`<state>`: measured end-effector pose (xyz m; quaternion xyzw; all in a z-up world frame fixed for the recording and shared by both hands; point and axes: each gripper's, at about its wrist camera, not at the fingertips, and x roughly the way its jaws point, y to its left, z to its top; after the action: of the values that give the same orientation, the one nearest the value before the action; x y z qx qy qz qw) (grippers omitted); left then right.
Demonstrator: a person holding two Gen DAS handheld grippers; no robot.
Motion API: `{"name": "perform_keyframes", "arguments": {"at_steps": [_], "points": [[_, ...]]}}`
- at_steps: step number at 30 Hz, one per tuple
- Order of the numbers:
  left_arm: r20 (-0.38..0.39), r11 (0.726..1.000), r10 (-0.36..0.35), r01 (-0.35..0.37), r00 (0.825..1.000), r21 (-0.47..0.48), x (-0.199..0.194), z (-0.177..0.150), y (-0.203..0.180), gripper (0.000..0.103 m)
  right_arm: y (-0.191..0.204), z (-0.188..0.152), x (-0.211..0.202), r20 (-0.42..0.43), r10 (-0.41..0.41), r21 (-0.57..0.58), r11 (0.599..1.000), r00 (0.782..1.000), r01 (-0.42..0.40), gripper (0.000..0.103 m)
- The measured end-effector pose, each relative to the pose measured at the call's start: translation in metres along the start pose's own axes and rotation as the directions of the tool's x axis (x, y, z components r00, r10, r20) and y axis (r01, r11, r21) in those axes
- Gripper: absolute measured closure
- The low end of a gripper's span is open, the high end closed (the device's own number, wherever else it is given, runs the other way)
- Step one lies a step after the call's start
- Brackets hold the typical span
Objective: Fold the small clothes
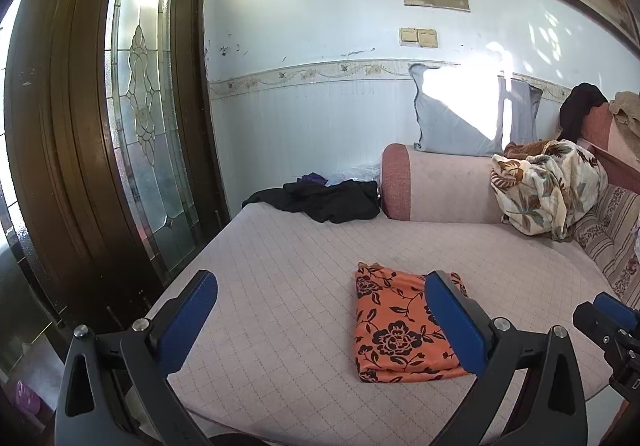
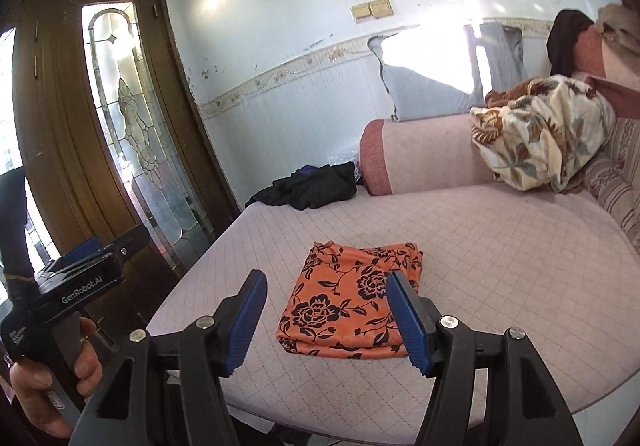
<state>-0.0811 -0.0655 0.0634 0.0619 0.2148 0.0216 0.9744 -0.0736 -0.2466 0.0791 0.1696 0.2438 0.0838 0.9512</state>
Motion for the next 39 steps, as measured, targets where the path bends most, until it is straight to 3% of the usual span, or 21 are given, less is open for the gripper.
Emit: {"name": "perform_keyframes", "arguments": {"at_steps": [12,21,39], "points": [[-0.008,0.999,0.021,-0.021,1.0,-0.029,-0.016,-0.001,0.009,0.0,0.013,0.003,-0.015,0.029,0.0,-0.037,0.999,1.0,0.001,0.037],[0.016,0.999,0.051,-0.051,0.999,0.018,-0.02,0.002,0.007,0.0,0.016,0.004,-0.012,0.028,-0.007,-0.041,0.999,1.0,0.008,0.037],[0.002,0.999,0.021,-0.021,1.0,0.043,-0.018,0.003,0.002,0.0,0.014,-0.006,0.006,-0.014,-0.021,-0.04,0.999,1.0,0.021,0.037]]}}
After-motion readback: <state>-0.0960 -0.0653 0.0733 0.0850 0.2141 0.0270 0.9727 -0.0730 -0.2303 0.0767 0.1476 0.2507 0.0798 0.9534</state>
